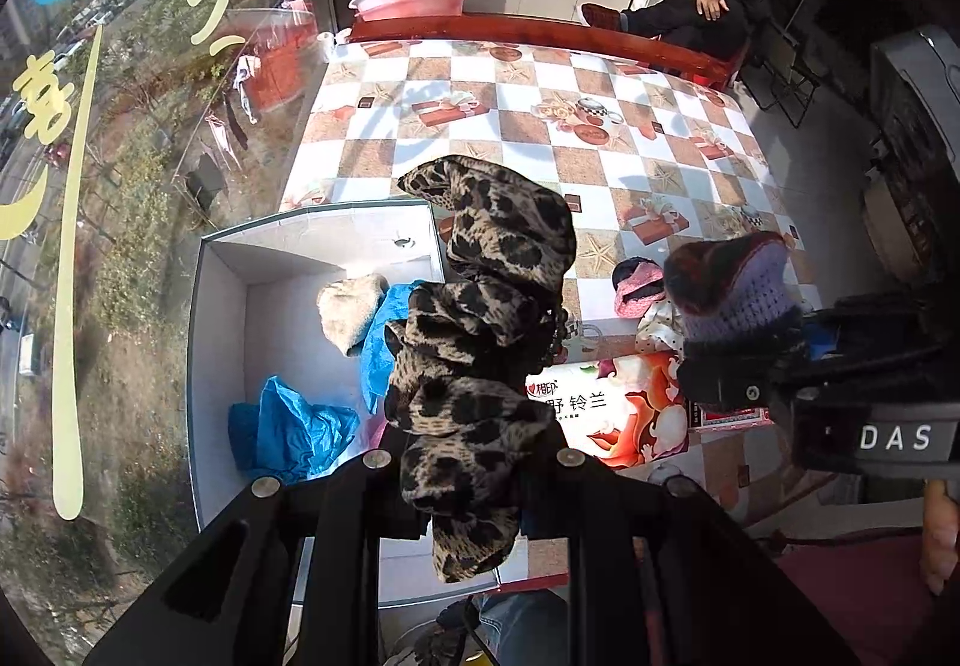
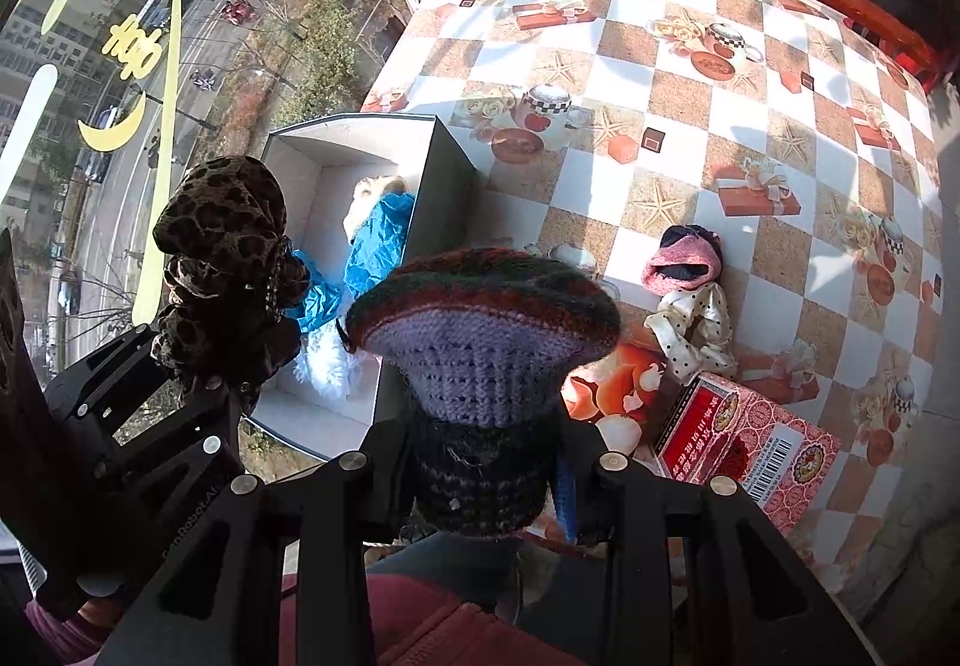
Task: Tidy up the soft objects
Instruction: 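Lift the scrunchie with left tool while right tool carries the purple hat toward the box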
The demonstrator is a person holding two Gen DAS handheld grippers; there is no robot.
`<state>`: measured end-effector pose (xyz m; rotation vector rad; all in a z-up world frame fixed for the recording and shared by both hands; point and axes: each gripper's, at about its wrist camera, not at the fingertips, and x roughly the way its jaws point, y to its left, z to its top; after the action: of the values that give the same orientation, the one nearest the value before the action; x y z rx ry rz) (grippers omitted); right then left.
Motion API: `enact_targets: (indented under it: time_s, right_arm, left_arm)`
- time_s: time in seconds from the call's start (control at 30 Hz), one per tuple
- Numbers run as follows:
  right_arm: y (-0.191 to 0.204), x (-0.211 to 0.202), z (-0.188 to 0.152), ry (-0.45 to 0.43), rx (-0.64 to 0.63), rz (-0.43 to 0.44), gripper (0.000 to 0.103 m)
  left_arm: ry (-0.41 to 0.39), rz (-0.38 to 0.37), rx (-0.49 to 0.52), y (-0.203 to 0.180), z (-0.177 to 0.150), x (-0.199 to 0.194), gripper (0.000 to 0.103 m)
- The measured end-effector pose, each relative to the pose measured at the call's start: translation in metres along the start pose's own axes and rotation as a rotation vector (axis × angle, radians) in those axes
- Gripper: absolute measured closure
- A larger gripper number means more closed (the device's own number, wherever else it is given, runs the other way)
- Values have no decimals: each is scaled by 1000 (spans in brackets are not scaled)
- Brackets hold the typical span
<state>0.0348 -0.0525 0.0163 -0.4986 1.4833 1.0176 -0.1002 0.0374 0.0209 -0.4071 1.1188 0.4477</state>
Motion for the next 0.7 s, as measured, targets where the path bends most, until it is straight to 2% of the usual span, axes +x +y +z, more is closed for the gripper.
enact_targets:
  time_s: [0.7]
  right_arm:
    - [3, 3, 3, 5, -4, -1, 66]
  left_arm:
    - [5, 2, -29, 9, 0, 2, 81]
